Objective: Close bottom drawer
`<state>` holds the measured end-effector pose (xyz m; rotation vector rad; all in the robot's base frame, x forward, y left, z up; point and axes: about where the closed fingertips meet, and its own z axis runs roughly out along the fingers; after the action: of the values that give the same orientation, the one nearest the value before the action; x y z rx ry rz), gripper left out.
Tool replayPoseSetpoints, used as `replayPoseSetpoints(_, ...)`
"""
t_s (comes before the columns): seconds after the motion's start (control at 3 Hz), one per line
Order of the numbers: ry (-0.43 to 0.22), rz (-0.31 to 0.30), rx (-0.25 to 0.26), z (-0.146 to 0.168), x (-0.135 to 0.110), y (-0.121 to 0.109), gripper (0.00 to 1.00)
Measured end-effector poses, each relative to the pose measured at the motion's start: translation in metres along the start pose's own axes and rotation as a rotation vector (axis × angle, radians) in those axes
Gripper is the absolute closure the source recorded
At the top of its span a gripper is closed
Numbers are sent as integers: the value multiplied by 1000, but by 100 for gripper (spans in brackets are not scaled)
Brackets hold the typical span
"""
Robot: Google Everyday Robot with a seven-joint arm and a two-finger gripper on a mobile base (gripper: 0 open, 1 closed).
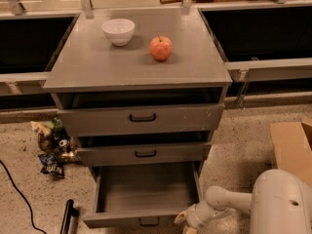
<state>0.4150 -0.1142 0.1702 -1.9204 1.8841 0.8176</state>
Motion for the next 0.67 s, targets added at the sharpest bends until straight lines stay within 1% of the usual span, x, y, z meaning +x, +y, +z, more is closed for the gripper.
replayPoseSetpoints(0.33, 0, 0, 0, 0, 0, 0, 0)
replayPoseSetpoints(0.67, -5, -19, -11, 8, -1, -5, 0)
